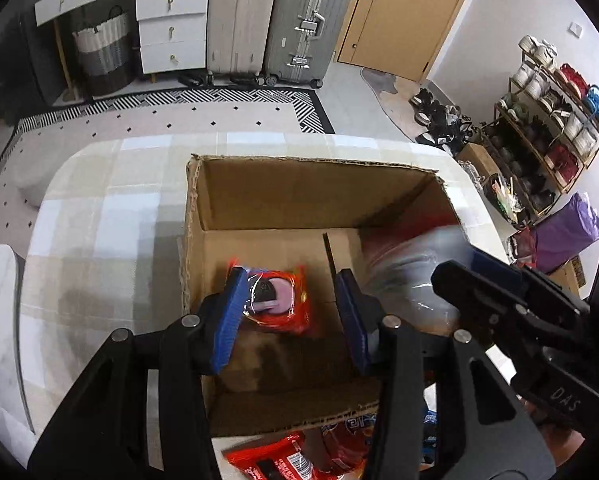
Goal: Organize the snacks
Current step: 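Open both grippers to drop the packets into the box and withdraw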
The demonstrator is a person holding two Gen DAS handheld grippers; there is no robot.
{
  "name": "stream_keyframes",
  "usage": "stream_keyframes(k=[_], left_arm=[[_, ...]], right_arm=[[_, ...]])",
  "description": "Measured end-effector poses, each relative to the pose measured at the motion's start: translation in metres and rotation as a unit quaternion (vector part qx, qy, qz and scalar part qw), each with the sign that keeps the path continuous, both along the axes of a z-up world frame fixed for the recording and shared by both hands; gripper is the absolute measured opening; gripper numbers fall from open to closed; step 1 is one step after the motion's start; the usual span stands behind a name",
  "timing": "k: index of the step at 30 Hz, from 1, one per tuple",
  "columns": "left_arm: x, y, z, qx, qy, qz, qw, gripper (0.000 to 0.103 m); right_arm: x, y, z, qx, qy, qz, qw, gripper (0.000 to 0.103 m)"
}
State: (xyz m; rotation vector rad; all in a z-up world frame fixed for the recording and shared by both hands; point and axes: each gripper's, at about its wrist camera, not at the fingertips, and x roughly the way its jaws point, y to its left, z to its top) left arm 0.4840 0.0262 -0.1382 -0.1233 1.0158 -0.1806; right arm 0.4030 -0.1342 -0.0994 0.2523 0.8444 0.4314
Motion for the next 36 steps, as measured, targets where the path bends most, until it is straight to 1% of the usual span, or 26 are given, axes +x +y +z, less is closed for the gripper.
stream_keyframes(k=[4,6,8,12,13,15,17,22,26,31,33,36], left_arm=[[-0.009,0.005,0.005,-0.003,-0.007,0.009,0.9999,0.054],[-0.018,0.011,0.011,0.001,-0.009,0.019,0.9998,0.065],[-0.027,0.014,0.018,-0.007,-0.017,0.022,0.9996,0.065],[-0.05,0.015,0.034,0.0,-0.03,0.024,0.9993,0.066],[-0.056,0.016,0.039,0.001,-0.034,0.025,0.9991,0.068],[-0.068,0.015,0.049,0.002,-0.044,0.027,0.9987,0.075],[-0.086,0.017,0.062,0.002,-0.06,0.03,0.9977,0.078],[-0.126,0.015,0.089,0.02,-0.081,0.034,0.9959,0.079],[-0.161,0.015,0.11,0.018,-0.099,0.033,0.9943,0.079],[-0.212,0.013,0.136,0.019,-0.125,0.032,0.9914,0.08],[-0.237,0.011,0.145,0.025,-0.138,0.03,0.9897,0.08],[-0.276,0.009,0.158,0.034,-0.16,0.034,0.986,0.081]], right_arm=[[-0.006,-0.003,0.009,0.003,-0.011,-0.007,1.0,0.04],[-0.011,-0.004,0.016,0.005,-0.017,-0.01,1.0,0.041],[-0.018,-0.007,0.022,0.009,-0.024,-0.012,1.0,0.045],[-0.035,-0.011,0.039,0.018,-0.042,-0.017,0.999,0.046],[-0.039,-0.012,0.043,0.02,-0.045,-0.018,0.999,0.046],[-0.05,-0.014,0.053,0.025,-0.053,-0.018,0.998,0.047],[-0.061,-0.016,0.062,0.028,-0.06,-0.018,0.998,0.048],[-0.096,-0.018,0.087,0.037,-0.084,-0.014,0.996,0.052],[-0.124,-0.019,0.103,0.046,-0.102,-0.011,0.994,0.068],[-0.167,-0.017,0.123,0.047,-0.13,0.0,0.99,0.075],[-0.187,-0.016,0.128,0.044,-0.145,0.007,0.988,0.086],[-0.221,-0.012,0.134,0.031,-0.173,0.005,0.984,0.089]])
